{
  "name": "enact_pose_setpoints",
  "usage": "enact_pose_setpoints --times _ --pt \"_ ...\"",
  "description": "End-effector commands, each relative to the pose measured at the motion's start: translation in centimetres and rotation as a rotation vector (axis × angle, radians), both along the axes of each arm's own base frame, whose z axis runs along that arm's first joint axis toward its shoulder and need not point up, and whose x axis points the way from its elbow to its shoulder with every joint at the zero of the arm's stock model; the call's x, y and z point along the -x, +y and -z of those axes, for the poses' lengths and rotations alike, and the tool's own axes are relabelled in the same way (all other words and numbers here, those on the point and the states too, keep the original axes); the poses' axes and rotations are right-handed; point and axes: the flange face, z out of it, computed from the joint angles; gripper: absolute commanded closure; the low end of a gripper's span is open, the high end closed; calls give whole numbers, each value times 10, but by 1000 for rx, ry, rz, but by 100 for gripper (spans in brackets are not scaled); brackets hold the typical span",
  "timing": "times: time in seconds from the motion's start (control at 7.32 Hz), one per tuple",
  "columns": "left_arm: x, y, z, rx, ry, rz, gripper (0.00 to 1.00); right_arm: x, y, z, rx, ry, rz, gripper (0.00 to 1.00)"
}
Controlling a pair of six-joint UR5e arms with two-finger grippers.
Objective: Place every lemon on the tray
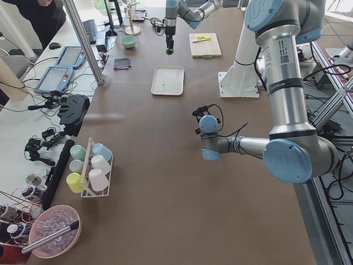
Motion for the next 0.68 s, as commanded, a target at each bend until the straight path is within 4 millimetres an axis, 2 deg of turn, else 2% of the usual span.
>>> enact_pose_setpoints --times 0.0,0.27,0.41,0.55 --pt "3 2 -17 0 -1 -3 4 25 -6 9 25 3 -8 100" --pt "6 4 -27 4 -4 -5 4 27 -7 10 31 8 -9 100" --pt "7 8 -29 8 -5 -15 20 34 -13 15 41 8 -15 100" --pt "11 15 -30 25 6 -51 99 43 -21 19 50 13 -19 100"
